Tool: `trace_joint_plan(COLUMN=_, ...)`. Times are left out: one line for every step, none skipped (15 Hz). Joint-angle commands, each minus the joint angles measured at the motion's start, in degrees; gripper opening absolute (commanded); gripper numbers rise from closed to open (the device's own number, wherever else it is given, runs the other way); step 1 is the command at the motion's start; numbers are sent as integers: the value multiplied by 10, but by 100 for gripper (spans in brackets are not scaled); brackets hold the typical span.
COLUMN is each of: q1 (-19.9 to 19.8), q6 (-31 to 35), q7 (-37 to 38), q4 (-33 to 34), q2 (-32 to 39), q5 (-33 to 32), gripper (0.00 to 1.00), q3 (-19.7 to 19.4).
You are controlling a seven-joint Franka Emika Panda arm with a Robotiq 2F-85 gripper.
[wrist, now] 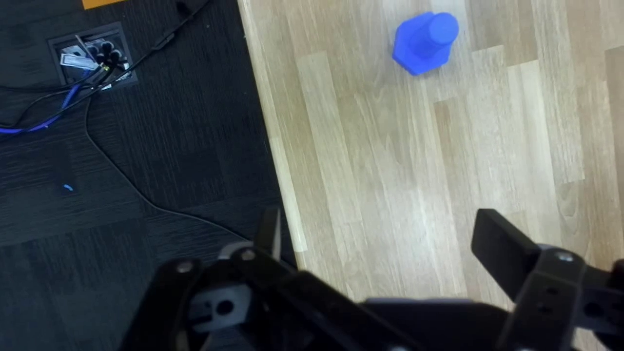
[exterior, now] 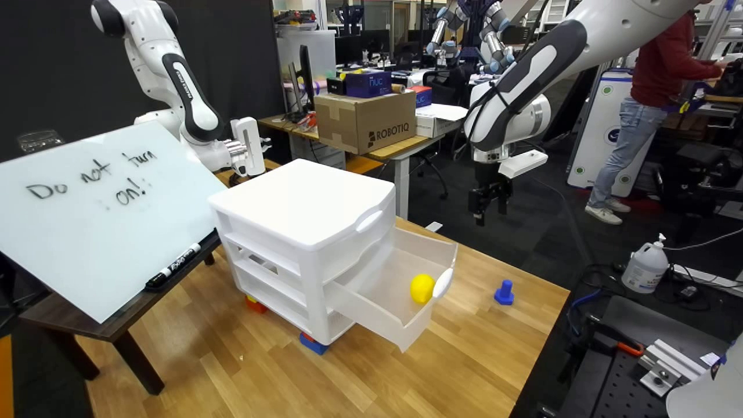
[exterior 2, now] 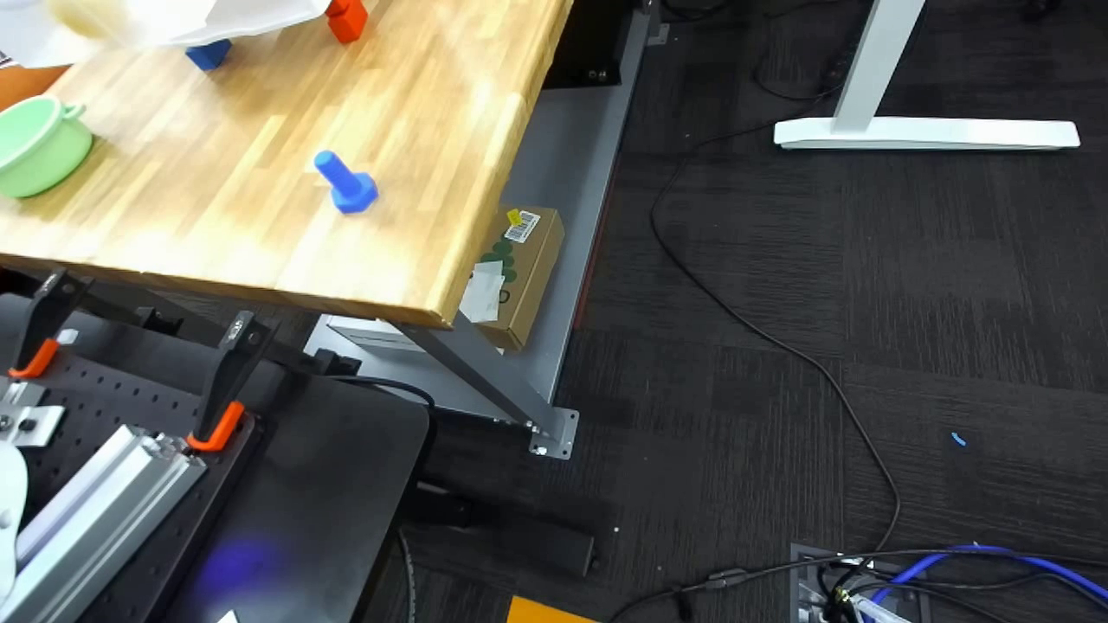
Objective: Move the blue screw to the left
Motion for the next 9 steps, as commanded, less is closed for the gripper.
trace_joint_plan(q1=-13, q6=-4, q7=-21, q4=-8, q2=6, q5=1, gripper=100, q3=15)
trace_joint_plan(q1=-14, q6=-1, q7=-27, q4=-16, q2=7, q5=0, gripper=100, q3=16)
trace_joint_plan(q1=-15, q6=8, q7=-32, q4=-27, q2=9, q5=0, gripper=100, q3=16)
trace_joint_plan(q1=-16, q6=12, q7=-35, q4=-36, q2=11, q5=-1, gripper=100, q3=16)
trace_joint_plan(q1=-17, q6=15, q7=-42, q4=-47, q2=12, q5=1, gripper=100, q3=17)
trace_joint_plan(q1=-17, q6=18, q7=-47, q4=-57, q2=14, q5=0, gripper=100, q3=18)
trace_joint_plan(q1=-17, q6=19, q7=-52, q4=-65, q2=18, q5=-2, gripper=100, q3=19)
trace_joint_plan(q1=-16, q6=17, q7=-57, q4=-68, q2=24, q5=-3, gripper=100, q3=20)
trace_joint_plan(q1=-16, q6=15, q7=-59, q4=-70, q2=32, q5=-5, gripper=100, q3=21)
